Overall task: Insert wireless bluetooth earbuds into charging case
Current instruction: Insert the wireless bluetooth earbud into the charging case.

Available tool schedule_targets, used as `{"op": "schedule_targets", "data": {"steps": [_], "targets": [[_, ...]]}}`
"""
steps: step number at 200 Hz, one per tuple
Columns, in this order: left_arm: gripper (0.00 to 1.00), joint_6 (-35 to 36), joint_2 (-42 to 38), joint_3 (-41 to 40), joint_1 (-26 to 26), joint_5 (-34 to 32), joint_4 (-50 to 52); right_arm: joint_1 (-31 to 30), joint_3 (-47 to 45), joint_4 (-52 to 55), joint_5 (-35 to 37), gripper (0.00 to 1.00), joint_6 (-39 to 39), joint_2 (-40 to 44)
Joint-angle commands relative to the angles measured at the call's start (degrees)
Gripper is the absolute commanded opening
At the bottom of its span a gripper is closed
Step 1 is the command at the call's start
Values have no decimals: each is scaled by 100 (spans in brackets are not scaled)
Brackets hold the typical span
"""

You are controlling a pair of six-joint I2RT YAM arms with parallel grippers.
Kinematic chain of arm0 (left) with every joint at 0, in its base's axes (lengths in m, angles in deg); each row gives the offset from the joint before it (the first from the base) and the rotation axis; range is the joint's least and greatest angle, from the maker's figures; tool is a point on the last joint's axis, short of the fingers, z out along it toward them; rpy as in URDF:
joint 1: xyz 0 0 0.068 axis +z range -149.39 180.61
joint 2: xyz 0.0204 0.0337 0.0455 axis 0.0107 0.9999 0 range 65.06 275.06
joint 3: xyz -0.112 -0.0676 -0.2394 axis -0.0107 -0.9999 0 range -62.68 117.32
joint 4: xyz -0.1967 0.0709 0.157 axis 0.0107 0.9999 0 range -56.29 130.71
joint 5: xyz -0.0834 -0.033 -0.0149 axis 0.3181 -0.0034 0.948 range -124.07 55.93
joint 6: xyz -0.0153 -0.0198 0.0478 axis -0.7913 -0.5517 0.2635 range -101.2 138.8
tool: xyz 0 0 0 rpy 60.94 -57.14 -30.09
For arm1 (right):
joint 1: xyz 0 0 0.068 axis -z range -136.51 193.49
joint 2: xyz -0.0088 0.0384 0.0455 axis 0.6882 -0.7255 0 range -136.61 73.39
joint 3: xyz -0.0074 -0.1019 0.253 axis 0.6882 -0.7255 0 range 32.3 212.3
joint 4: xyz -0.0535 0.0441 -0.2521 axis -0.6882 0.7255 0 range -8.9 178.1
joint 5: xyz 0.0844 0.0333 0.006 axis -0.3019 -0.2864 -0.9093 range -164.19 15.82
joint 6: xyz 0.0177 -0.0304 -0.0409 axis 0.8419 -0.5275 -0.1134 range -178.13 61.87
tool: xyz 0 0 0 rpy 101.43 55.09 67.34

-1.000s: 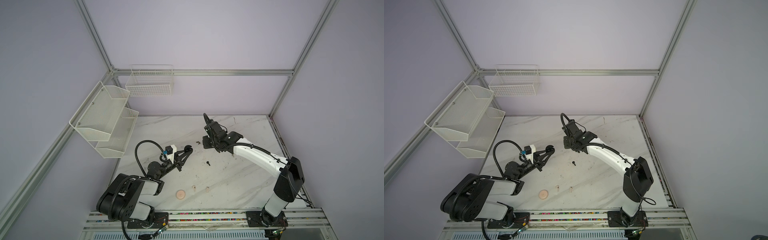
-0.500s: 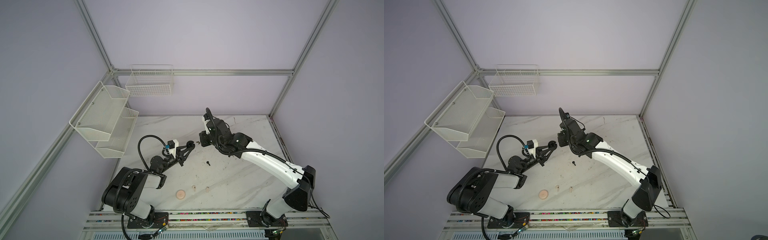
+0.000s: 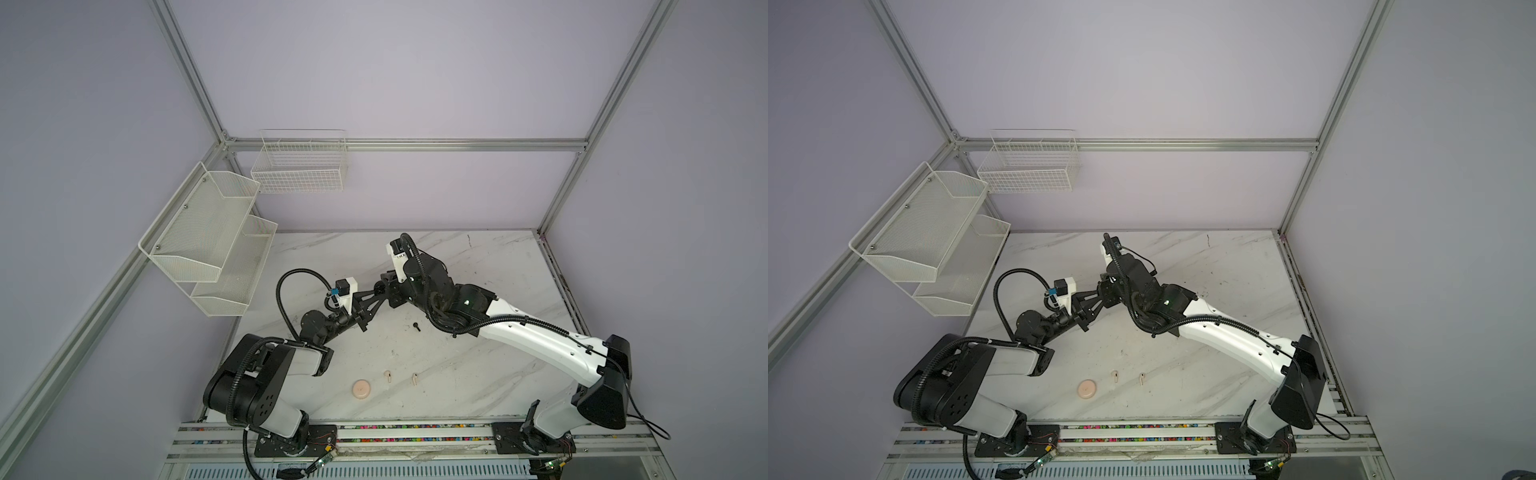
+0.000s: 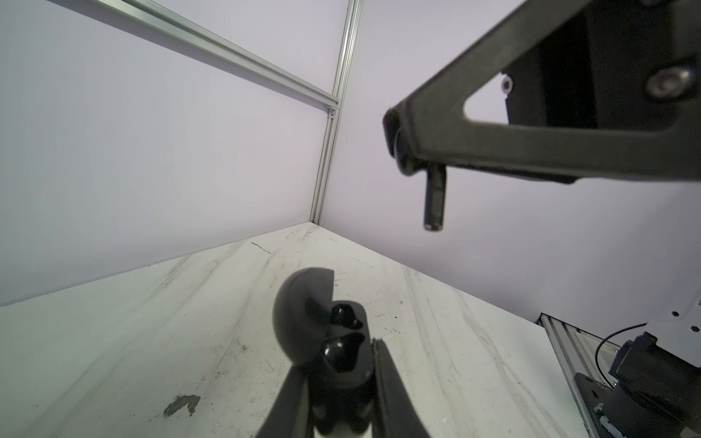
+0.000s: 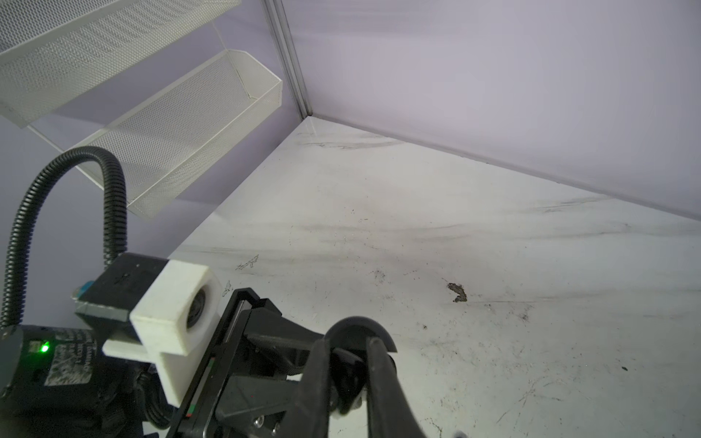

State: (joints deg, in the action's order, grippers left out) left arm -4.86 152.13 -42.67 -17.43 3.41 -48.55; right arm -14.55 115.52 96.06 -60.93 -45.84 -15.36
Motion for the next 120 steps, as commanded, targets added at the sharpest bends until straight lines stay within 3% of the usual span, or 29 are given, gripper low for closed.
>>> {"op": "schedule_targets", "data": {"steps": [1, 120], "targets": [[0, -78, -212, 409, -9, 88, -379, -46, -122, -397, 140, 14, -172, -59], [0, -80, -392, 246, -11, 129, -381, -49, -379, -760, 212, 12, -280, -253]]}}
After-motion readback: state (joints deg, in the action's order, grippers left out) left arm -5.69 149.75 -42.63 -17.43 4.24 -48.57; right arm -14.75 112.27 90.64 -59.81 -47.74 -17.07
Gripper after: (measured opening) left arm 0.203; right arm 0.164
